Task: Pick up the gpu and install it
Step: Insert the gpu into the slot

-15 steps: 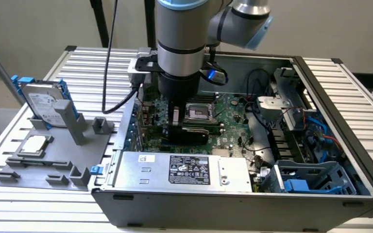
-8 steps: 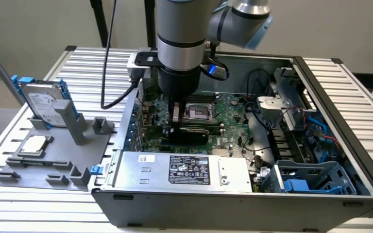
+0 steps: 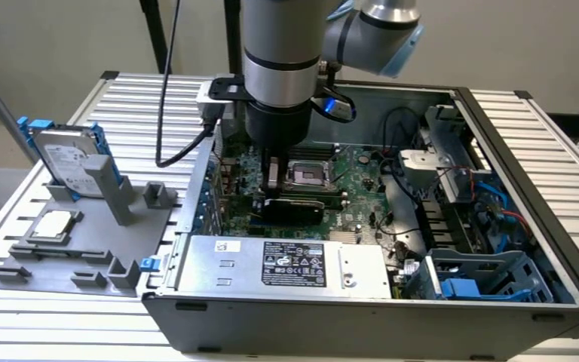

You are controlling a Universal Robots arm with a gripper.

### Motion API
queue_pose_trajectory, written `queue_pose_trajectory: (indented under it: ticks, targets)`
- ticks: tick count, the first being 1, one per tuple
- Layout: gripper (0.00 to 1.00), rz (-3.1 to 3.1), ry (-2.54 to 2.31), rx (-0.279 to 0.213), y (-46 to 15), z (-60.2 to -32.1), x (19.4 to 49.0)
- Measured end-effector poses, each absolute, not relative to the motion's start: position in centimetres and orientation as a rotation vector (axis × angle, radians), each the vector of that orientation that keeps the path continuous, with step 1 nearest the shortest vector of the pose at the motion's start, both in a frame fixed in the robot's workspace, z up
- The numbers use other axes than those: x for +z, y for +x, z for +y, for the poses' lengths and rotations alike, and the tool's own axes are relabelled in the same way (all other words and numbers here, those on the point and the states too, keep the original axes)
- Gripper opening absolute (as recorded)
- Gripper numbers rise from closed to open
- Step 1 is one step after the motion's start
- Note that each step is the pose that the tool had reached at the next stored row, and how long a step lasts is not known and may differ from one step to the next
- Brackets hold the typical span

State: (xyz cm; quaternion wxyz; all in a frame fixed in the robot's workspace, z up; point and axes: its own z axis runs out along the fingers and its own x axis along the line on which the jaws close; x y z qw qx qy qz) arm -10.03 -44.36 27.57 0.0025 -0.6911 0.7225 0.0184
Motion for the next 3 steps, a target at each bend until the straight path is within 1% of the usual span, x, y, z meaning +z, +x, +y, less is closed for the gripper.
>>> queue_pose_trajectory:
  ticks: [3]
  targets:
    - [0.11,2.266,-2.168,0.058,-10.03,-44.35,27.57]
